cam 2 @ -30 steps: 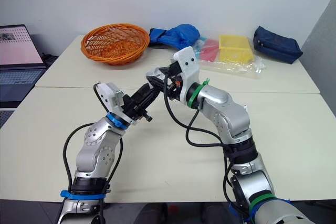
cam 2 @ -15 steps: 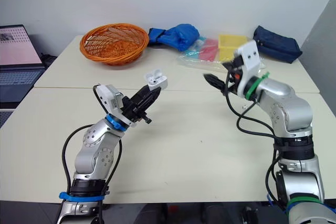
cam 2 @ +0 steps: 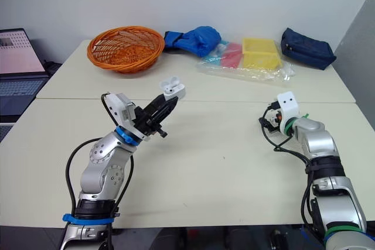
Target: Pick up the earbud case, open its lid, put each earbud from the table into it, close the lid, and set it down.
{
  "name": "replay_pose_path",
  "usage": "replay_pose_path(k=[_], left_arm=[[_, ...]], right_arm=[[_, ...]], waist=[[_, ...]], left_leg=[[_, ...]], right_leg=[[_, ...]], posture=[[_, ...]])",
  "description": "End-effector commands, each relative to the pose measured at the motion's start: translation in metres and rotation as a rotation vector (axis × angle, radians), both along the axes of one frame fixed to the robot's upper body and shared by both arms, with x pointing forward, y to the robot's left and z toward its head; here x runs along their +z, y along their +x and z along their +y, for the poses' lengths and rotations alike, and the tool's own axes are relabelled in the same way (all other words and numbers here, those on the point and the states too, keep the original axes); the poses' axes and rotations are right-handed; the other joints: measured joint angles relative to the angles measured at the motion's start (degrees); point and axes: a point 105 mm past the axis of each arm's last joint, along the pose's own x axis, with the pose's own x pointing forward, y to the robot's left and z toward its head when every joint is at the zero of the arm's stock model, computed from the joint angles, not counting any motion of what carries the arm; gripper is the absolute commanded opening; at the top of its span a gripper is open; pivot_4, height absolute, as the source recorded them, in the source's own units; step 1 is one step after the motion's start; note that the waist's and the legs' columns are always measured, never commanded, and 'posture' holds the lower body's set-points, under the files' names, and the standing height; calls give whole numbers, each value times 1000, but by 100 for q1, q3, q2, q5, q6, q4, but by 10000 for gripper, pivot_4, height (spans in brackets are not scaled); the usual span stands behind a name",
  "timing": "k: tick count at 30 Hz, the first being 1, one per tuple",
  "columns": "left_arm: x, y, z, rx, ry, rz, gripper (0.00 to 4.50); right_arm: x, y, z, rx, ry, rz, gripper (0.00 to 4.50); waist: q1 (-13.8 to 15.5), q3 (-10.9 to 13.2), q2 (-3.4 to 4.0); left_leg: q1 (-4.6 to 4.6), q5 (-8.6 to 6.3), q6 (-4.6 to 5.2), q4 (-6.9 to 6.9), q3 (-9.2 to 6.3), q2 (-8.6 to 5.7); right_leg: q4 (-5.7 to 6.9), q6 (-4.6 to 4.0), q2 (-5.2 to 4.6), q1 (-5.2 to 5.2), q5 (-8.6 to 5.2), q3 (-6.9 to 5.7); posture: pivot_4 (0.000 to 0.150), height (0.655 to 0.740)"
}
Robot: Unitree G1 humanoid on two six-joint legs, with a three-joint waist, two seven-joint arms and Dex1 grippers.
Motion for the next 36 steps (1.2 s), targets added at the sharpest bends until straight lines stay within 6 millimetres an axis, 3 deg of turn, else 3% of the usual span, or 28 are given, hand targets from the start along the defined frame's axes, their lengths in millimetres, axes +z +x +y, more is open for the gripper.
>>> replay_pose_path(k=[1,4,7,17,20,24,26,28,30,32,33,36], left_arm=[[15,-6,2,3,-10,-58,7317],[15,-6,2,3,-10,-57,7317],[16,-5,2,1,-10,-60,7317],[16,-5,0,-5,-8,-58,7317],[15,-6,0,-5,-9,-55,7317],[14,-6,-1,-6,-9,-53,7317],[14,-6,-1,-8,-10,-52,7317],[14,-6,-1,-13,-8,-52,7317],[13,-6,-1,-15,-8,-52,7317],[13,-6,-1,-15,-9,-52,7317],[13,-6,-1,-15,-9,-51,7317],[11,-9,-4,-17,-13,-52,7317]], right_arm=[[6,1,-14,-36,11,-30,44734],[3,1,-17,-49,27,-19,44734],[-5,1,-24,-80,45,10,39068],[-13,0,-27,-50,27,20,4087],[-9,-4,-26,-12,35,19,4090],[4,-13,-8,130,63,26,4090],[17,-35,18,396,25,66,4090],[25,-83,26,778,-197,154,4091],[20,-109,14,923,-339,256,4091],[12,-121,-10,956,-448,362,4091],[10,-124,-15,967,-473,390,4091],[5,-126,-63,897,-667,522,4091]], waist=[[1,0,0],[1,0,0],[1,0,0],[19,-1,-1],[23,-1,-1],[24,-1,-1],[21,5,8],[32,16,28],[48,20,38],[32,18,31],[26,18,30],[-2,19,30]], left_leg=[[0,0,0,0,0,0],[1,0,0,3,-1,0],[3,0,0,5,-1,0],[9,1,1,15,0,-4],[9,1,1,13,0,-3],[8,1,1,7,0,-3],[8,1,1,4,1,-2],[1,0,1,9,-2,-2],[0,0,2,5,-6,-7],[2,0,1,8,-7,-3],[3,0,1,8,-7,-4],[15,0,1,14,3,-4]], right_leg=[[0,0,0,0,0,0],[2,1,0,2,1,-1],[3,2,0,5,1,-1],[4,11,-2,14,7,3],[3,11,-2,14,7,3],[-1,10,-2,12,6,2],[-2,10,-2,11,6,4],[-2,11,-1,6,5,1],[-5,16,-5,6,1,-4],[-11,17,-4,10,1,-8],[-11,16,-5,12,2,-9],[-1,13,-5,13,4,3]], posture=[[1500,7400],[1500,7400],[1500,7400],[1500,7400],[1500,7400],[1500,7400],[1500,7400],[1500,7400],[1500,7400],[1500,7400],[1500,7400],[1500,7400]])
